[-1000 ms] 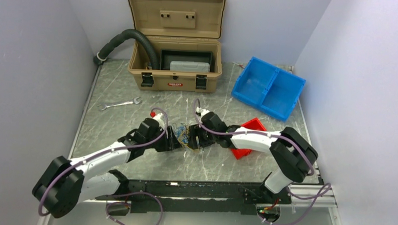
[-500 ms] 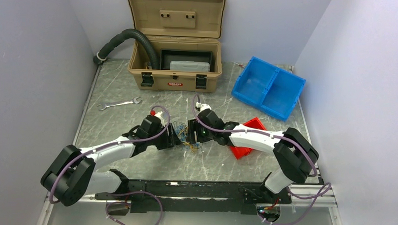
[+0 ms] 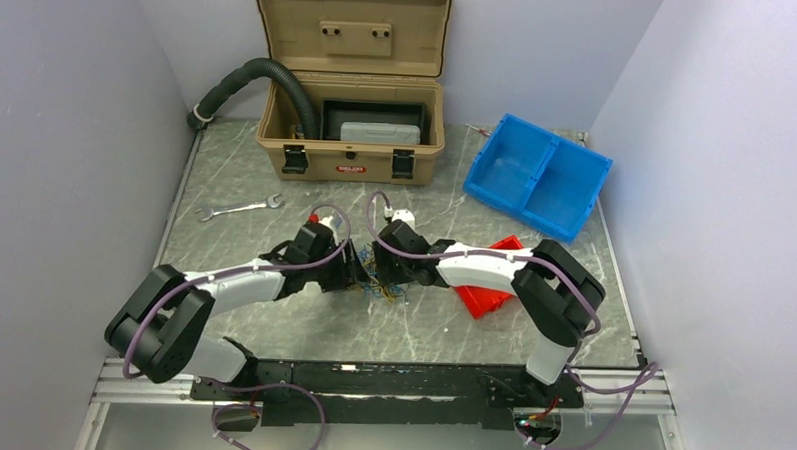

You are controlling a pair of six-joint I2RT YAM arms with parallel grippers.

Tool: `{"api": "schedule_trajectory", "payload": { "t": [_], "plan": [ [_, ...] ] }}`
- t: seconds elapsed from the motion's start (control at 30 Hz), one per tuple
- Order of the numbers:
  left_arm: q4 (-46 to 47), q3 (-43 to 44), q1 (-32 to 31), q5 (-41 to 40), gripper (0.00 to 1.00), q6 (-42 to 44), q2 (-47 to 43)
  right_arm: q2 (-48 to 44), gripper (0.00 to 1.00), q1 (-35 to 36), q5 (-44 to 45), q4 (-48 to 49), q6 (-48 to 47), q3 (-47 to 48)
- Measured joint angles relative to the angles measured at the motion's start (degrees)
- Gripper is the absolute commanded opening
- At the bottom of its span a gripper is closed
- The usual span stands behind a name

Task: Untangle the cables
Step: Untie the cable.

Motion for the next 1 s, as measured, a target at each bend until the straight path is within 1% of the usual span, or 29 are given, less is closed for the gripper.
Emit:
{"api": "schedule_trajectory", "payload": {
  "t": [0.13,0.2,0.23,0.3,0.37,0.4,0.43,0.5,0.53,0.73,0.83,1.0],
  "plan": [
    [-0.5,3.2,0.0,-0.3,0.49,0.0,4.0,0.7,0.59,1.0,0.7,0.0,0.4,0.7],
    [-0.6,4.9,0.0,-0.3,0.36,0.2,6.5,1.3,0.56,1.6,1.6,-0.2,0.5,1.4],
    [-0.7,5.5,-0.1,-0.5,0.32,0.4,7.2,1.7,0.53,1.9,2.0,-0.4,0.5,1.8],
    [-1.1,6.4,-0.4,-1.1,0.27,0.7,8.6,2.6,0.51,2.4,3.3,-1.0,0.6,3.0],
    [-1.8,7.3,-0.7,-1.7,0.17,1.1,9.4,3.6,0.47,3.0,4.7,-2.0,0.7,4.2],
    [-2.3,7.8,-0.9,-2.0,0.1,1.4,9.8,4.0,0.44,3.3,5.4,-2.5,0.8,4.8],
    [-2.9,8.6,-1.3,-2.6,0.0,1.9,10.4,4.4,0.42,3.7,6.4,-3.2,1.0,5.6],
    [-3.7,9.7,-1.8,-3.0,0.0,2.4,11.2,5.0,0.38,4.7,8.5,-4.5,1.3,6.6],
    [-4.3,10.4,-2.1,-3.5,0.0,2.9,11.5,5.1,0.38,5.0,9.6,-4.9,1.5,6.9],
    [-10.5,13.2,-2.5,-9.0,0.0,5.5,10.9,5.1,0.42,5.2,14.8,-8.2,3.5,7.3],
    [-12.6,12.2,0.7,-9.9,0.0,7.2,7.0,2.6,0.42,2.6,13.9,-6.4,4.2,4.0],
    [-11.5,8.5,7.6,-6.3,0.0,8.4,-1.6,-4.0,0.42,-1.6,8.6,-0.8,5.2,-1.0]
  ]
}}
